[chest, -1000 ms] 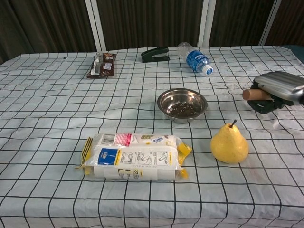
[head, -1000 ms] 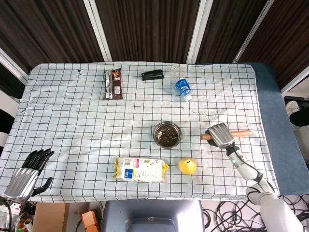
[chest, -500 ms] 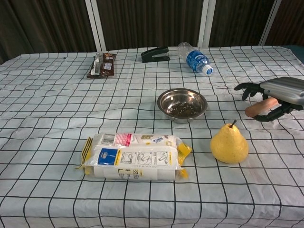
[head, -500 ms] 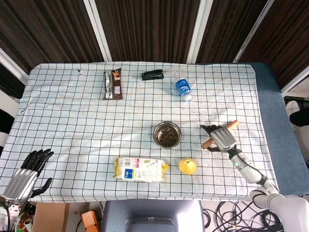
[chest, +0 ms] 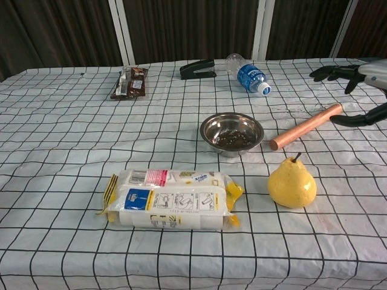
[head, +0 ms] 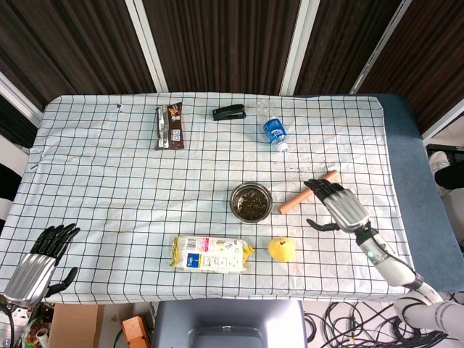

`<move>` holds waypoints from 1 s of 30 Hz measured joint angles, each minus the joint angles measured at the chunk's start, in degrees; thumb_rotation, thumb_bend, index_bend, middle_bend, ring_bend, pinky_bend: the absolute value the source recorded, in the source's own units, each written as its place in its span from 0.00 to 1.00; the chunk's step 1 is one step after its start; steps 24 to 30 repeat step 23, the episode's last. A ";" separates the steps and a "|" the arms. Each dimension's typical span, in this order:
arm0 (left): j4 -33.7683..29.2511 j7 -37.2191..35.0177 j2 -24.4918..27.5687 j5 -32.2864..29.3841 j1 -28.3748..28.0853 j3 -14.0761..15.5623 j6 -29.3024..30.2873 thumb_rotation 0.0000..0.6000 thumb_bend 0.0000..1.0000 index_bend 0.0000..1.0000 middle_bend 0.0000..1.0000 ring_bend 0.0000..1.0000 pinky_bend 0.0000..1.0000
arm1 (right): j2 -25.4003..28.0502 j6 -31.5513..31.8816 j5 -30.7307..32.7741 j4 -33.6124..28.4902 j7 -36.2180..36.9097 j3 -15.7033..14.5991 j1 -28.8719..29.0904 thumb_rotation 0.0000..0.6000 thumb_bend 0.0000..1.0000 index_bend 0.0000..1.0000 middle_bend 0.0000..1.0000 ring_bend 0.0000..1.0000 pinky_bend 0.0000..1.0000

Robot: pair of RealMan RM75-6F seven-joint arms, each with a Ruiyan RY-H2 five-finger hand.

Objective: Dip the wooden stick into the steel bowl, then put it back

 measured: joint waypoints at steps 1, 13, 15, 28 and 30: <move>0.00 0.00 0.00 0.04 0.08 -0.02 0.24 1.00 0.39 0.00 0.04 0.00 0.00 | 1.34 1.03 -0.28 -2.21 -0.35 -0.01 -0.42 0.50 0.24 0.00 0.07 0.07 0.26; 2.15 0.48 -1.46 3.15 2.48 -0.82 8.08 1.00 0.40 0.00 0.00 0.00 0.00 | 16.21 21.77 0.02 -29.26 -20.53 -4.33 -19.28 0.66 0.24 0.00 0.00 0.00 0.00; 2.16 0.65 -1.40 3.37 2.62 -0.55 7.84 1.00 0.40 0.00 0.00 0.00 0.00 | 15.39 24.38 0.67 -28.02 -21.83 -5.19 -23.21 0.70 0.24 0.00 0.00 0.00 0.00; 0.77 1.72 -0.72 2.49 2.40 -0.22 5.76 1.00 0.40 0.00 0.00 0.00 0.00 | 14.16 21.91 1.84 -24.40 -20.50 -5.22 -24.80 0.69 0.24 0.00 0.00 0.00 0.00; 0.77 1.72 -0.72 2.49 2.40 -0.22 5.76 1.00 0.40 0.00 0.00 0.00 0.00 | 14.16 21.91 1.84 -24.40 -20.50 -5.22 -24.80 0.69 0.24 0.00 0.00 0.00 0.00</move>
